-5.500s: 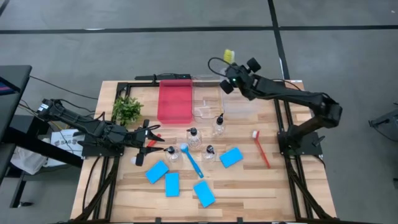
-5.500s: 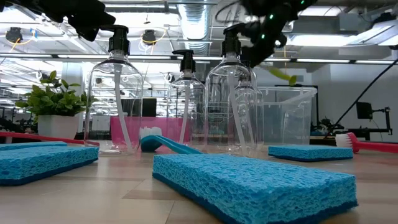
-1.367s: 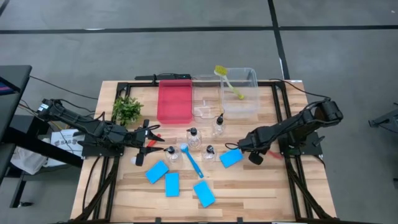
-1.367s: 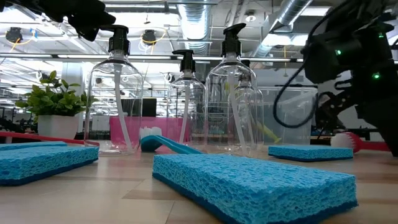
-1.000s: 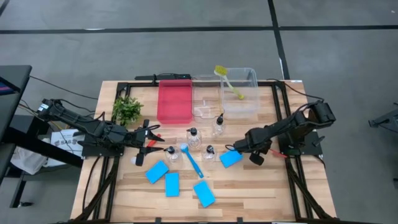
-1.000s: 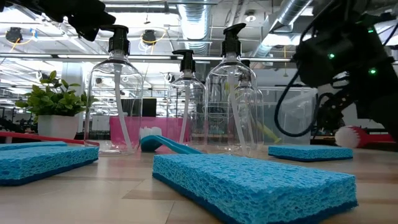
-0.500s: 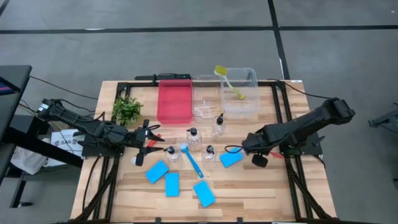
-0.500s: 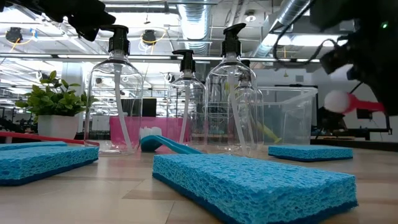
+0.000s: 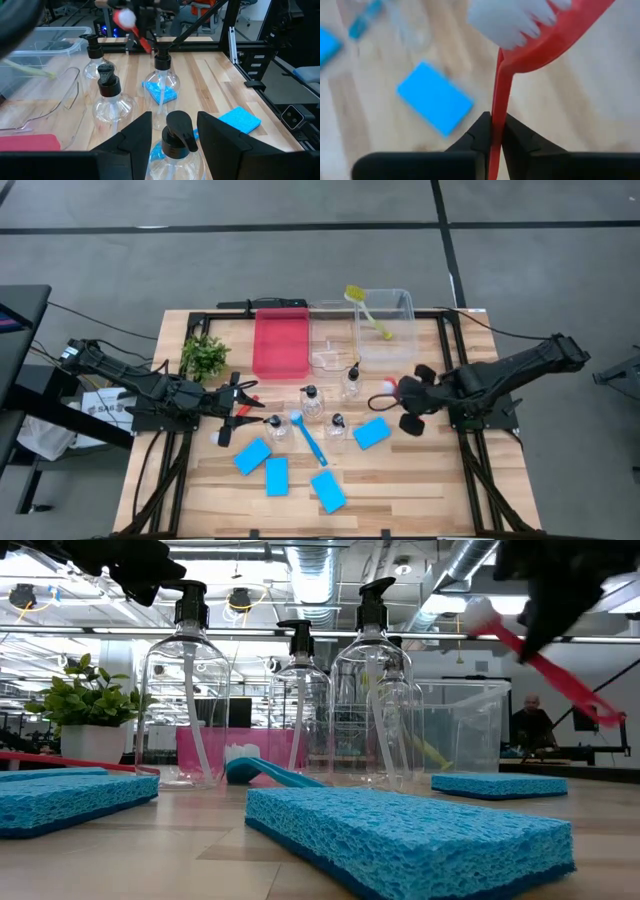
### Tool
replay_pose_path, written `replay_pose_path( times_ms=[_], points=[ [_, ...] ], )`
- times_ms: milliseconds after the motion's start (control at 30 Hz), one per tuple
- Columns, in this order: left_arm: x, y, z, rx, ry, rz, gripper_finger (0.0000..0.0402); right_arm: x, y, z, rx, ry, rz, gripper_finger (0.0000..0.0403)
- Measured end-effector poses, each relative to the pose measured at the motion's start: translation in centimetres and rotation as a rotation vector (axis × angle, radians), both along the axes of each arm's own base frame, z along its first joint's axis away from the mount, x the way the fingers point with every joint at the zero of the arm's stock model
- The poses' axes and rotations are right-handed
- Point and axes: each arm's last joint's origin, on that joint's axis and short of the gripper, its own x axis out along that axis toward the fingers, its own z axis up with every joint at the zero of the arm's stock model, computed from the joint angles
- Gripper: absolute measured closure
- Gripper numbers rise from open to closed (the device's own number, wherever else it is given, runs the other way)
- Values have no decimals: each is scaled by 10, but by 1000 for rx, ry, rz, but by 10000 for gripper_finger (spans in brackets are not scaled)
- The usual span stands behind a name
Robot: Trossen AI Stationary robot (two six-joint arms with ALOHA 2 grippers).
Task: Pick & Place Kitchen Sink Supplies
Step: Put the orange kitchen brush into the white bin
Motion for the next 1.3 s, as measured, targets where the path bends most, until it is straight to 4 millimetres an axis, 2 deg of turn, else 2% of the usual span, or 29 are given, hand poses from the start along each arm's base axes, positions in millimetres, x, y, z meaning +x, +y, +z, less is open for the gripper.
replay_pose_path(
  times_ms=[200,467,600,700,933,1100,1300],
  points=[
    [0,0,0,0,0,0,243,-5,-13,19,-182,-199,-125,393],
    [0,0,0,-1,-3,0,243,-8,-32,53,-470,-468,-384,371],
    [0,0,0,-1,-3,0,243,-7,-40,70,-602,-540,-534,387],
    [0,0,0,-1,-3,0,243,-4,-46,77,-630,-571,-567,390],
    [0,0,0,-1,-3,0,243,4,-60,72,-633,-530,-606,352],
    [0,0,0,-1,-3,0,243,15,-69,59,-667,-420,-623,347],
    [0,0,0,-1,-3,0,243,31,-77,47,-634,-372,-608,346]
  ],
)
